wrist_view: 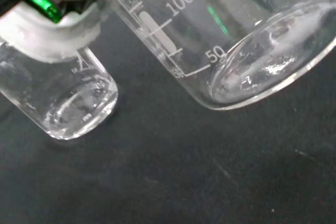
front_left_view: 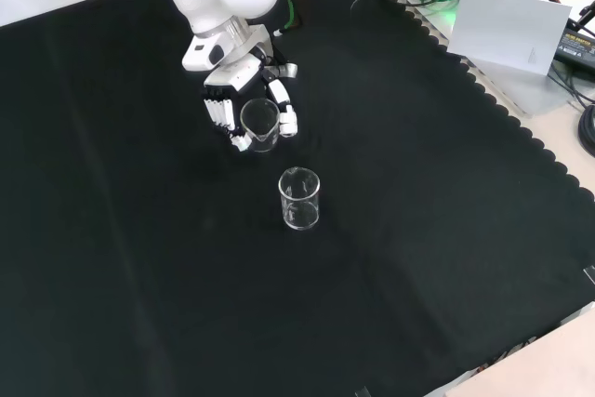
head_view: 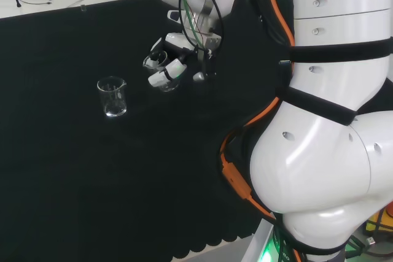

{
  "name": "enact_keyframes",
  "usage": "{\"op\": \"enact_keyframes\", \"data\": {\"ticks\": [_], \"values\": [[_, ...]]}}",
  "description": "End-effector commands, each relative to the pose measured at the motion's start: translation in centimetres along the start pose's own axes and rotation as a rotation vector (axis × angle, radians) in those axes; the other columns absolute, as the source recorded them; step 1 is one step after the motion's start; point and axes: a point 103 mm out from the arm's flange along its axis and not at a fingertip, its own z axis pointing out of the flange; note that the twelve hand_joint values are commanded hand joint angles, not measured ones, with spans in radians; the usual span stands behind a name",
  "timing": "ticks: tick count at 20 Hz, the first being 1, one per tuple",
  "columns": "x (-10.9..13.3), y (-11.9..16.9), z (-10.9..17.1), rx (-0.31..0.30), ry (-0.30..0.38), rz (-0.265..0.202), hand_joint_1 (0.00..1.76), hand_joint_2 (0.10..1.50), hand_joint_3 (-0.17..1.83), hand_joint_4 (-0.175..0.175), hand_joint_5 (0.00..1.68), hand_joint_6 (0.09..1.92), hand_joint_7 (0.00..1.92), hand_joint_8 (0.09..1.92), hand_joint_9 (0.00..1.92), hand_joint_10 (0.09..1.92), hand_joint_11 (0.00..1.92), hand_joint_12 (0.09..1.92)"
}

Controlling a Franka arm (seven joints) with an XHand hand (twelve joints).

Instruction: Place the beaker back on the table.

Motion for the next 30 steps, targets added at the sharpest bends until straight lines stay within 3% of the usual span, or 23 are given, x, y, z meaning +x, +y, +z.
{"op": "enact_keyframes", "data": {"ticks": [1,12,15,23,30], "values": [[-0.9,0.3,1.5,0.006,0.014,0.015,1.15,0.6,0.79,0.08,1.25,0.79,1.66,0.28,1.42,0.76,1.35,0.79],[-1.5,0.0,2.8,-0.067,0.098,0.043,1.15,0.61,0.78,0.076,1.25,0.78,1.64,0.27,1.4,0.75,1.35,0.79],[-1.5,0.0,2.9,-0.068,0.099,0.04,1.15,0.61,0.78,0.074,1.25,0.77,1.63,0.27,1.39,0.74,1.35,0.79],[-1.6,0.1,3.6,-0.052,0.096,0.035,1.16,0.62,0.74,0.023,1.26,0.73,1.58,0.24,1.37,0.61,1.33,0.79],[-1.4,0.1,3.8,-0.051,0.095,0.039,1.16,0.63,0.73,0.041,1.26,0.73,1.57,0.23,1.37,0.57,1.29,0.8]]}}
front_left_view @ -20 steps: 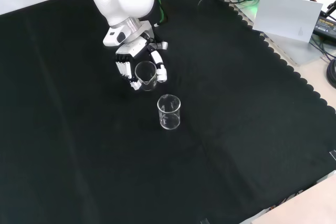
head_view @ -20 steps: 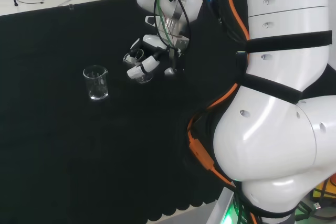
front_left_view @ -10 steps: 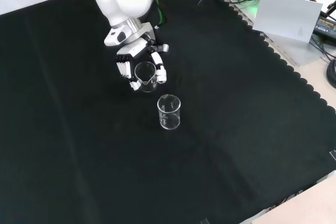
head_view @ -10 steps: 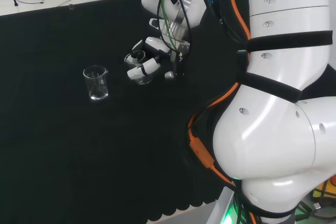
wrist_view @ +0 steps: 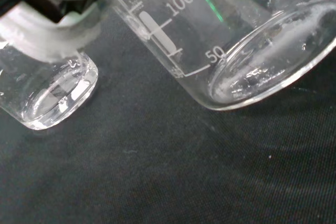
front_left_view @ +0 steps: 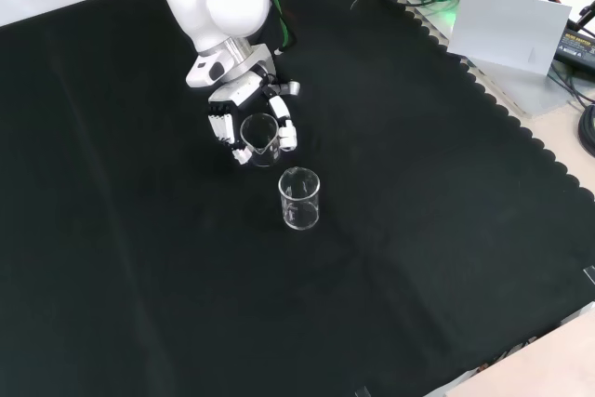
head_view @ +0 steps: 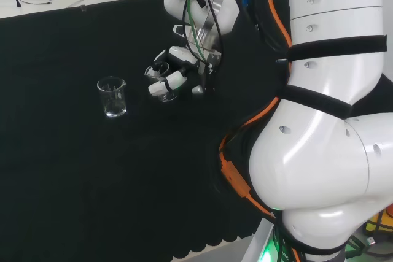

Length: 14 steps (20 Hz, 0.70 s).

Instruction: Place the beaker back on the table.

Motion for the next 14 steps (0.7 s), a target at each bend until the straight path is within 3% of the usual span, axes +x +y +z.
{"op": "enact_keyframes", "data": {"ticks": [1,3,5,6,9,12,14], "values": [[0.2,0.1,0.1,-0.002,-0.001,0.004,1.16,0.63,0.73,0.043,1.26,0.73,1.57,0.23,1.37,0.56,1.29,0.8],[0.1,-0.1,0.1,0.0,0.009,0.004,1.16,0.63,0.73,0.045,1.26,0.73,1.57,0.22,1.37,0.56,1.28,0.8],[-0.1,-0.4,0.2,0.016,0.016,0.0,1.15,0.63,0.73,0.07,1.25,0.75,1.54,0.21,1.35,0.54,1.22,0.83],[0.0,-0.4,0.1,0.026,0.013,-0.002,1.14,0.66,0.69,0.08,1.22,0.78,1.51,0.2,1.32,0.53,1.16,0.86],[-0.2,-0.6,0.2,0.039,0.005,0.005,1.09,0.81,0.45,0.158,1.15,0.81,1.35,0.17,1.16,0.49,0.77,1.11],[-0.3,-0.9,0.2,0.049,0.0,0.013,1.04,0.65,0.58,0.046,0.93,0.82,1.19,0.23,1.0,0.57,0.5,1.26],[-0.3,-1.1,0.1,0.051,-0.008,0.02,1.0,0.58,0.68,0.013,0.81,0.85,1.03,0.34,0.89,0.61,0.37,1.3]]}}
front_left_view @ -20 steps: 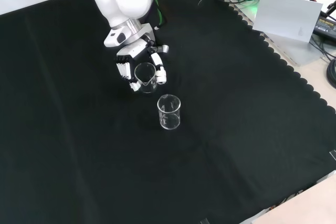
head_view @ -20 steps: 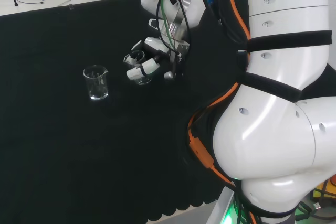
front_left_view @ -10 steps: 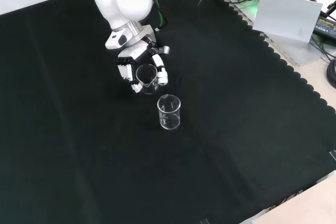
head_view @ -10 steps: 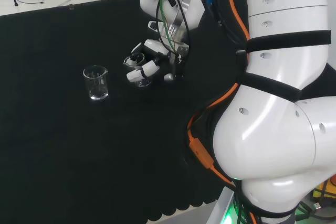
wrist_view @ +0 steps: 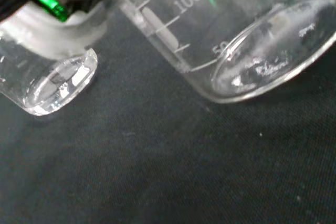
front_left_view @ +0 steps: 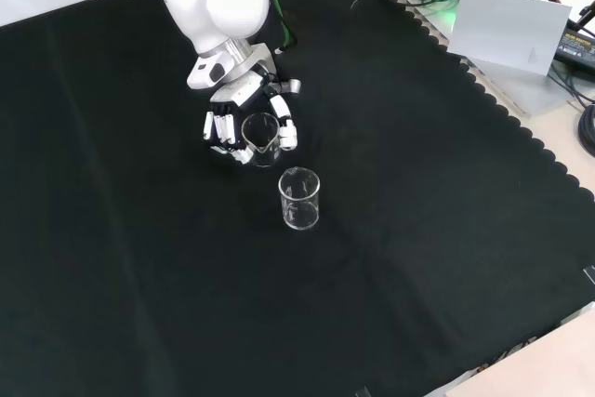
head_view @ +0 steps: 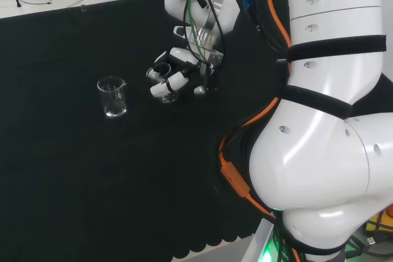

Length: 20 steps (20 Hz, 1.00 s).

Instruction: Place the beaker back on the table.

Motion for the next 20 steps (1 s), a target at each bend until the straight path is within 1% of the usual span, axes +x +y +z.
{"op": "enact_keyframes", "data": {"ticks": [1,3,5,8,10,12,15,16,18,20], "values": [[-0.1,-0.6,0.0,0.01,-0.012,0.015,0.99,0.56,0.7,0.004,0.76,0.86,0.96,0.4,0.84,0.63,0.31,1.32],[-0.2,-1.0,-0.1,0.012,-0.013,0.022,0.96,0.54,0.71,-0.008,0.67,0.86,0.83,0.49,0.75,0.64,0.21,1.35],[-0.4,-1.3,-0.2,0.019,-0.015,0.03,0.94,0.53,0.71,-0.015,0.61,0.84,0.75,0.53,0.69,0.64,0.14,1.36],[-0.5,-1.6,-0.4,0.036,-0.012,0.038,0.92,0.53,0.69,-0.023,0.55,0.8,0.7,0.56,0.65,0.64,0.09,1.37],[-0.6,-1.8,-0.6,0.059,-0.006,0.04,0.9,0.52,0.67,-0.028,0.49,0.75,0.67,0.57,0.62,0.64,0.06,1.38],[-0.6,-1.8,-0.8,0.085,0.0,0.043,0.87,0.53,0.65,-0.031,0.44,0.66,0.61,0.58,0.56,0.65,0.02,1.37],[-0.5,-1.6,-1.1,0.139,-0.017,0.057,0.78,0.54,0.59,-0.03,0.39,0.46,0.5,0.58,0.43,0.68,0.0,1.29],[-0.5,-1.5,-1.2,0.146,-0.018,0.063,0.76,0.55,0.56,-0.03,0.37,0.39,0.45,0.58,0.37,0.7,0.0,1.25],[-0.5,-1.4,-1.6,0.144,-0.015,0.074,0.73,0.56,0.51,-0.031,0.37,0.27,0.37,0.58,0.28,0.72,0.0,1.19],[-0.3,-1.4,-2.1,0.115,-0.022,0.07,0.71,0.57,0.48,-0.032,0.37,0.2,0.33,0.59,0.23,0.73,0.0,1.16]]}}
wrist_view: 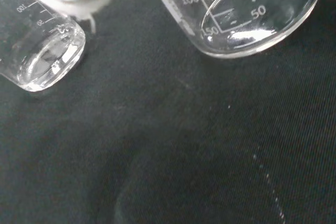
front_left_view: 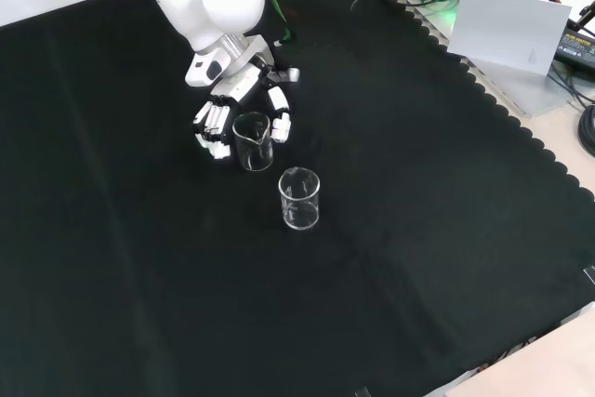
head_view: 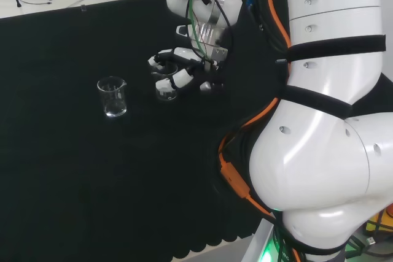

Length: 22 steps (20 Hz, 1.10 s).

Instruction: Place the beaker back on the table.

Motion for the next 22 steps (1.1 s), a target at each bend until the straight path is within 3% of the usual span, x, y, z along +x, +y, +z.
{"op": "enact_keyframes", "data": {"ticks": [1,8,10,14,22], "values": [[0.3,-0.2,-1.2,-0.002,-0.015,0.019,0.71,0.58,0.47,-0.033,0.36,0.18,0.3,0.58,0.21,0.73,0.0,1.15],[1.2,-1.6,-3.9,-0.059,-0.039,0.038,0.69,0.59,0.44,-0.035,0.33,0.09,0.23,0.58,0.15,0.73,0.0,1.08],[2.6,-1.7,-4.1,-0.067,-0.038,0.03,0.69,0.59,0.44,-0.035,0.32,0.09,0.23,0.58,0.15,0.73,0.0,1.08],[3.5,-5.0,-6.8,-0.114,-0.052,0.05,0.69,0.59,0.43,-0.035,0.32,0.09,0.22,0.58,0.14,0.74,0.0,1.06],[5.5,-9.9,-9.3,-0.137,-0.107,0.116,0.69,0.6,0.42,-0.037,0.32,0.09,0.21,0.57,0.15,0.74,0.0,1.05]]}}
